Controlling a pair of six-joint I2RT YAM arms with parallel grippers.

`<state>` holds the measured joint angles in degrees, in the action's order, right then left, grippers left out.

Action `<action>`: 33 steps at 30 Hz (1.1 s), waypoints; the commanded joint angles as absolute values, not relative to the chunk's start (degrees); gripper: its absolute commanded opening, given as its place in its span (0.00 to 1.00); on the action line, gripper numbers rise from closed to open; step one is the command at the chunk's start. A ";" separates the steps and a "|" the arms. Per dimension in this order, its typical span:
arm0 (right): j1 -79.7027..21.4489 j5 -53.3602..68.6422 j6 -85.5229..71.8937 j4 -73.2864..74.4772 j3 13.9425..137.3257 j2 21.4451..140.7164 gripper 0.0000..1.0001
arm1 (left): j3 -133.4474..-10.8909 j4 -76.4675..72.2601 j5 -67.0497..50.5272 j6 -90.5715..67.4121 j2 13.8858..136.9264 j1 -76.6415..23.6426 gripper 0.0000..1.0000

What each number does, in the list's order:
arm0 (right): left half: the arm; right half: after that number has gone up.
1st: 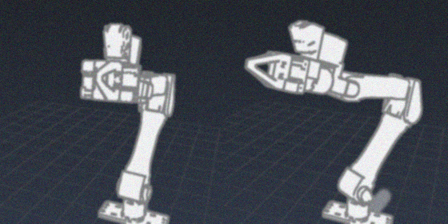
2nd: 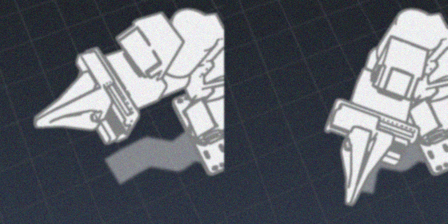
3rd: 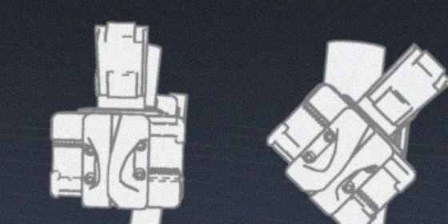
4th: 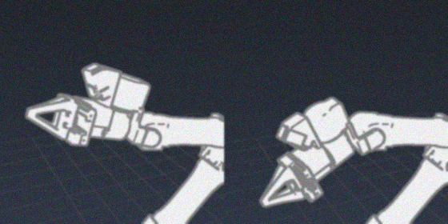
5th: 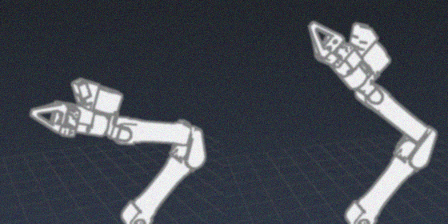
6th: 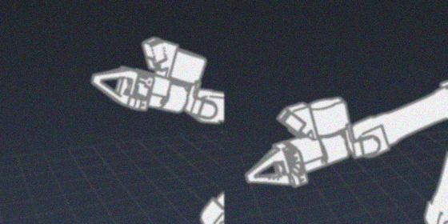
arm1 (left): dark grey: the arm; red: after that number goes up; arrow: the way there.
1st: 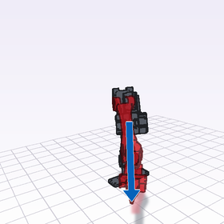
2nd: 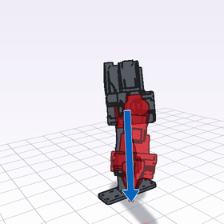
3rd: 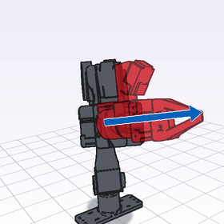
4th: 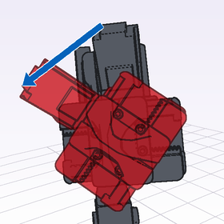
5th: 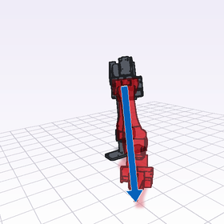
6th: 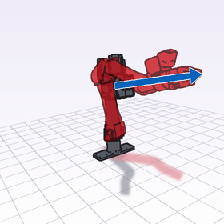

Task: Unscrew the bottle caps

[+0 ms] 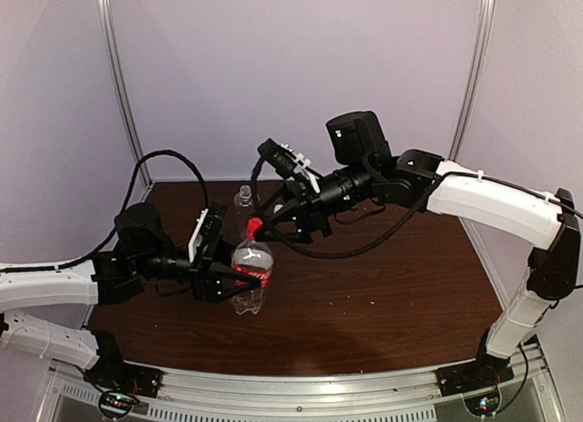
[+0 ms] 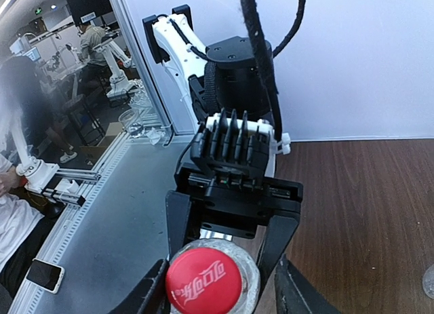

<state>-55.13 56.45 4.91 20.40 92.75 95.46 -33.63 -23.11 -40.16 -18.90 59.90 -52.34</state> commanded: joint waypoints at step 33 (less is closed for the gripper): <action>-58.10 23.24 -22.37 15.56 93.12 91.55 0.78 | -39.63 -18.29 -18.84 -15.94 61.36 -52.49 0.30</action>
<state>-57.32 25.17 -20.80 16.71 90.76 89.86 -37.23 -17.74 -21.32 -16.80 61.04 -52.34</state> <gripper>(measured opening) 0.795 0.544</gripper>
